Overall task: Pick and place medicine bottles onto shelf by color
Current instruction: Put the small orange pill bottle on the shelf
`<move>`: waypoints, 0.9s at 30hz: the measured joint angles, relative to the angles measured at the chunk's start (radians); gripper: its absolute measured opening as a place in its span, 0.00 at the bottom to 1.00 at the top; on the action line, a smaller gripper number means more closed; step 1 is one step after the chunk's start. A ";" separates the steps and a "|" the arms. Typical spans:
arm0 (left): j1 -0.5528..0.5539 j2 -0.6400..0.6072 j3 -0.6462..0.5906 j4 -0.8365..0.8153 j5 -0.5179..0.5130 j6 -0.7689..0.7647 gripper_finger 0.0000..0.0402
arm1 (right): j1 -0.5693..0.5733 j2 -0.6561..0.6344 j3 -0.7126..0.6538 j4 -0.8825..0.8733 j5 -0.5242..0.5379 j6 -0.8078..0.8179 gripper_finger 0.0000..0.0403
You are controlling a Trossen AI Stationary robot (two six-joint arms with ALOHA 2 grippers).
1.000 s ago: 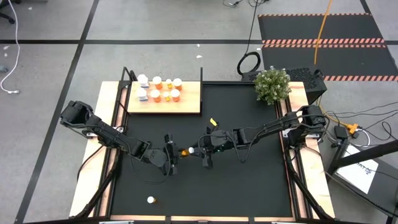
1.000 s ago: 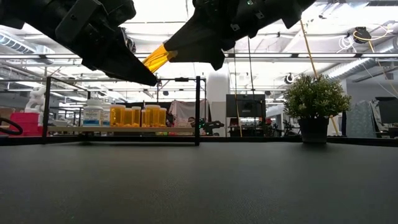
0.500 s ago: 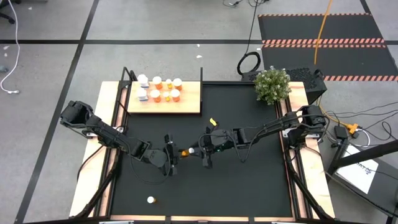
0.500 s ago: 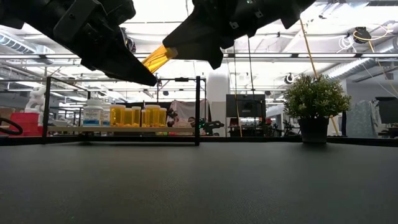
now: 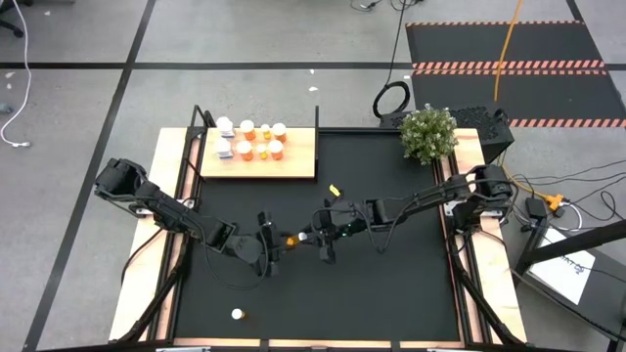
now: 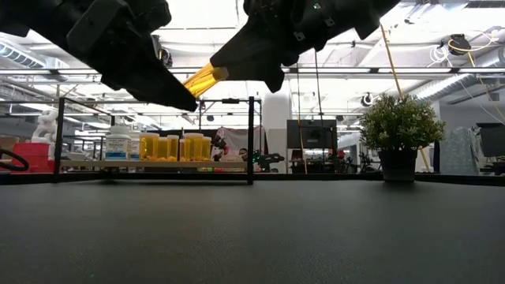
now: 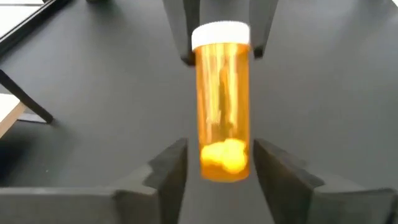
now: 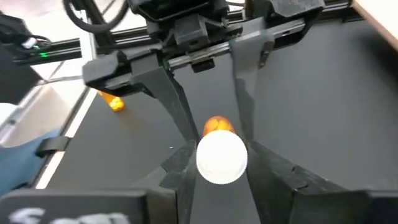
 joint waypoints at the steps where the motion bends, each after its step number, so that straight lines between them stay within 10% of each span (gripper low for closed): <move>1: -0.001 0.000 0.000 -0.011 0.000 -0.001 0.49 | -0.006 0.000 0.000 0.000 -0.022 0.004 0.29; 14: 0.014 -0.139 0.000 -0.232 -0.131 -0.063 0.74 | -0.160 -0.109 0.086 -0.278 -0.114 -0.078 0.29; 27: 0.068 -0.154 0.000 -0.359 -0.130 -0.108 0.74 | -0.442 0.003 0.603 -0.809 -0.166 -0.345 0.29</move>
